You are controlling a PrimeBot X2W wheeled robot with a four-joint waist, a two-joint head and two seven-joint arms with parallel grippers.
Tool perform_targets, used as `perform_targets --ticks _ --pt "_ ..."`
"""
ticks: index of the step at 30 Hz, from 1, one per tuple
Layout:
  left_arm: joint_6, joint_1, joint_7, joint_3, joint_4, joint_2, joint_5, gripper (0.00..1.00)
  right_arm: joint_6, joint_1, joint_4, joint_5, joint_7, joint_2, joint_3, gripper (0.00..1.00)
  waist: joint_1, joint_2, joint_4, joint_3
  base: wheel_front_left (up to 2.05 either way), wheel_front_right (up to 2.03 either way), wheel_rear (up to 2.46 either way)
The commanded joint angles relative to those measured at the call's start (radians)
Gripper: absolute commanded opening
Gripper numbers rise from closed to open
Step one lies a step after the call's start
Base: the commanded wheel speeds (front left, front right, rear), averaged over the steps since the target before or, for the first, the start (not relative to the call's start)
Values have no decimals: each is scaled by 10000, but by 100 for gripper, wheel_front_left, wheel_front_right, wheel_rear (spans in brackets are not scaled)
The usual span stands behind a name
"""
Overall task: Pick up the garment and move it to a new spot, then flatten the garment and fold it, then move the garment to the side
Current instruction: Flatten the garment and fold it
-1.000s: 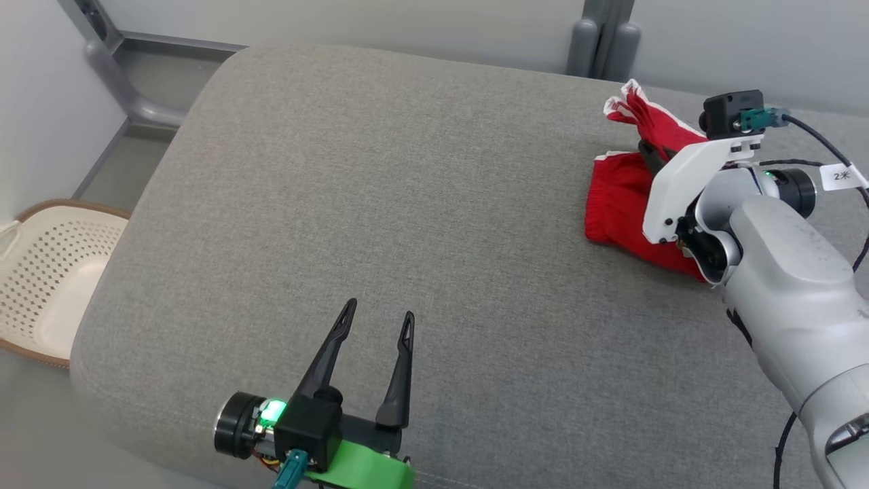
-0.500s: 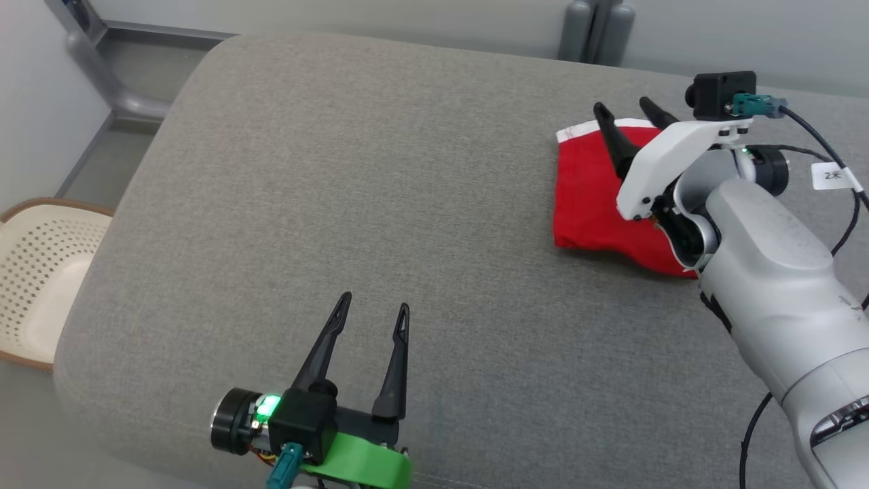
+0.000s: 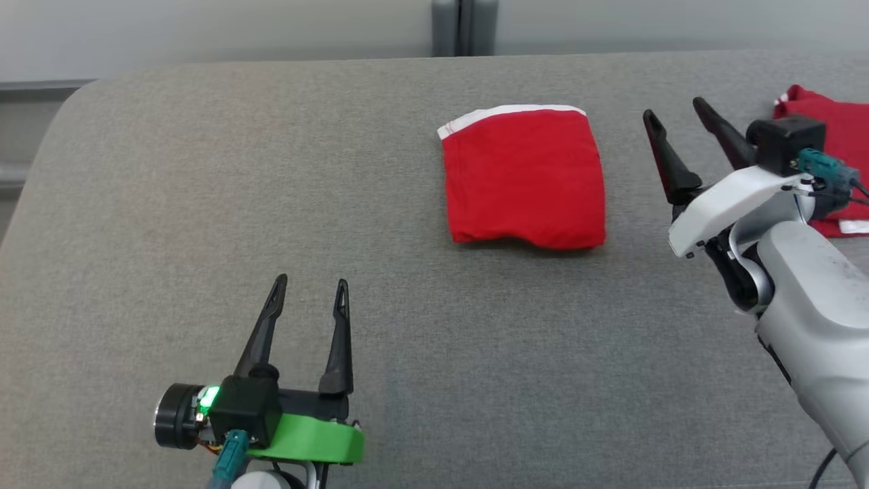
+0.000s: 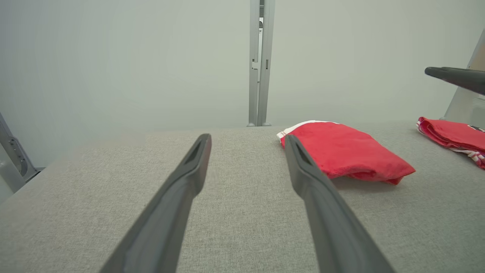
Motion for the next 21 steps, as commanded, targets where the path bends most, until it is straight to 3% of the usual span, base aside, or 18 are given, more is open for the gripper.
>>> perform_targets --ticks 1,5,11,21 --pt "-45 112 3 164 -65 30 -65 100 -1 424 -532 -367 -64 -32 -381 100 0 0 -694 -95 0 0 0" --pt "-90 346 3 574 -134 30 -51 100 -1 1942 -1974 -1584 -57 230 -1758 100 0 0 -937 -279 0 0 0" --pt "-65 891 3 1117 -406 30 80 100 -4 4190 -3683 -2947 -59 1141 -3087 100 0 0 -1144 -693 0 0 0" --pt "-37 2103 3 1757 -925 28 408 100 -1 6484 -5014 -3841 -61 2093 -3639 100 0 0 -1285 -1438 0 0 0"
